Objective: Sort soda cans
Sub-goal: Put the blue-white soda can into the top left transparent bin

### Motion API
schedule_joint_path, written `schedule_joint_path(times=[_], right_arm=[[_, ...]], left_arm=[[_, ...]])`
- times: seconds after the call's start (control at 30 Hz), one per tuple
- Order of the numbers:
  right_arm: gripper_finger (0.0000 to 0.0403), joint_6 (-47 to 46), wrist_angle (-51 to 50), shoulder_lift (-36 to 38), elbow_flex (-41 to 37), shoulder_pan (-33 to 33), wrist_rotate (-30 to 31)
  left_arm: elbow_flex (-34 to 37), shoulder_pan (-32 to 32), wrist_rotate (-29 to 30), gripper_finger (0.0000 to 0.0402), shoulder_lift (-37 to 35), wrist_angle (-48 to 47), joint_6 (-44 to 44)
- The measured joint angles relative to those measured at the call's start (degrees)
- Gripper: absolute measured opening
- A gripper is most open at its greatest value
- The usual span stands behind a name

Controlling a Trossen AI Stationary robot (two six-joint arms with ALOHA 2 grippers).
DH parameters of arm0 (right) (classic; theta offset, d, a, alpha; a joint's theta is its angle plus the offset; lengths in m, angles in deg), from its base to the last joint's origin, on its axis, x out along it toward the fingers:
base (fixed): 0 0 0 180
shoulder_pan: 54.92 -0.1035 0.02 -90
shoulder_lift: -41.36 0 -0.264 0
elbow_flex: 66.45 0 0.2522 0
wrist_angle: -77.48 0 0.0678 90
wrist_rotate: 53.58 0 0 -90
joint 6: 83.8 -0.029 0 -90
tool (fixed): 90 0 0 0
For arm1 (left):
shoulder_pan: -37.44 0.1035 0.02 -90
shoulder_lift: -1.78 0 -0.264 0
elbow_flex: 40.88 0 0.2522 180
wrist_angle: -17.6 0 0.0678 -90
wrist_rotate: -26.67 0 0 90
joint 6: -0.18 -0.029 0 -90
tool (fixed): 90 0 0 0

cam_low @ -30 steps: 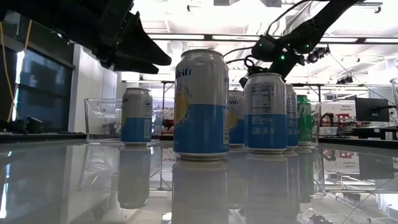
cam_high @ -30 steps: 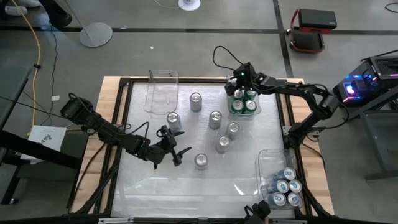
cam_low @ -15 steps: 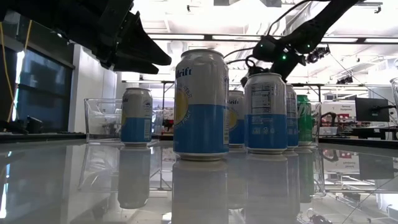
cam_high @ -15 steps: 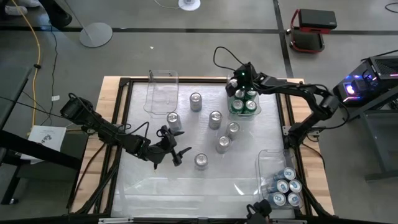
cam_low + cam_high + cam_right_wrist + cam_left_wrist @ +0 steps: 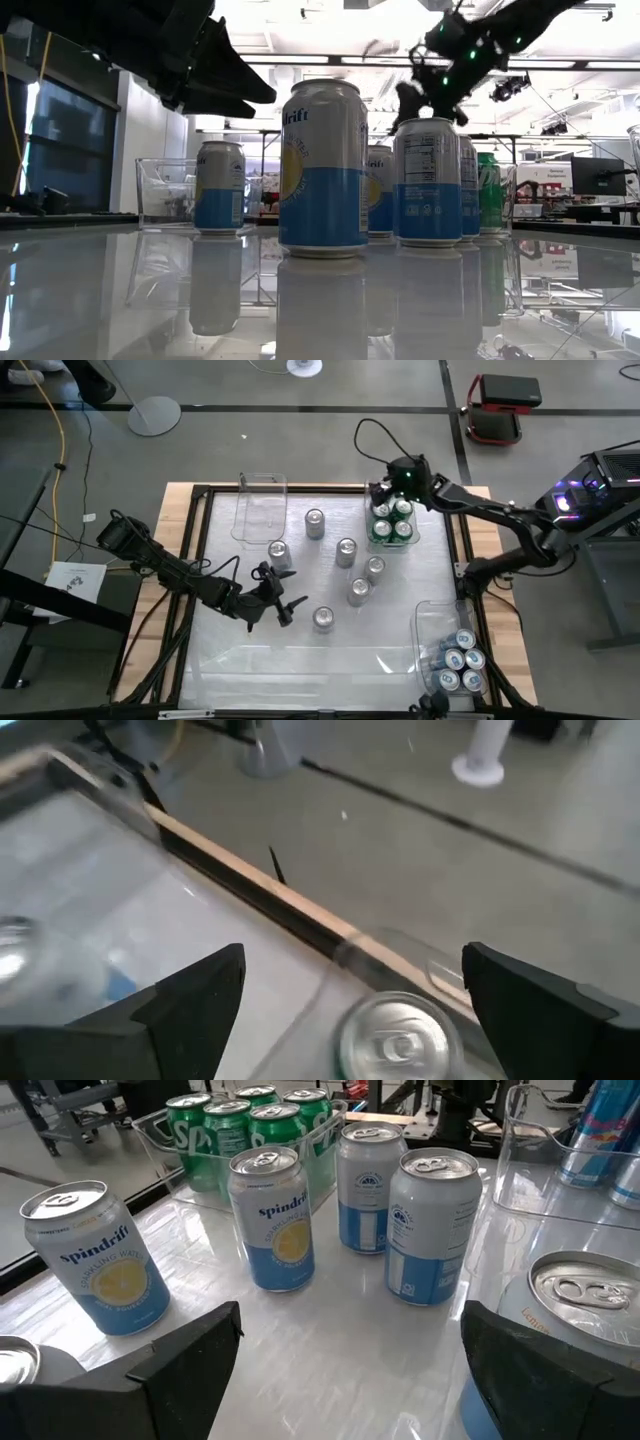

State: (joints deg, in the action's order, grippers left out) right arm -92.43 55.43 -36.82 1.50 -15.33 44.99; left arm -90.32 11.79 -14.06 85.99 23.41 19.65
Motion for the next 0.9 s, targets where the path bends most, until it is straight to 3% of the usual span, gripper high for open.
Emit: schedule_joint_path(times=[0.23,0.33,0.43,0.63,0.77,0.9], right_arm=[[0.0358,1.7,0.0,5.2,0.1,-14.9,6.3],[0.0358,3.0,0.9,5.3,0.1,-23.8,9.9],[0.0358,2.5,2.3,5.3,0.1,-32.4,14.2],[0.0357,-1.7,1.4,5.3,0.1,-47.9,20.3],[0.0357,-4.0,0.5,5.0,0.1,-56.5,24.5],[0.0357,-6.1,0.6,3.3,0.1,-62.5,34.2]], left_arm=[[0.0,-3.4,9.5,0.0355,-6.5,-1.9,-2.0],[0.0,-5.0,10.8,0.0355,-12.3,-6.6,-2.7],[0.0,-4.7,9.4,0.0355,-19.6,-14.2,4.4],[0.0,1.9,-2.2,0.0355,-31.4,-29.8,12.7],[-0.3,8.7,-11.6,0.0355,-32.6,-34.1,3.3],[-5.6,15.6,-25.3,0.0355,-30.3,-35.8,-7.0]])
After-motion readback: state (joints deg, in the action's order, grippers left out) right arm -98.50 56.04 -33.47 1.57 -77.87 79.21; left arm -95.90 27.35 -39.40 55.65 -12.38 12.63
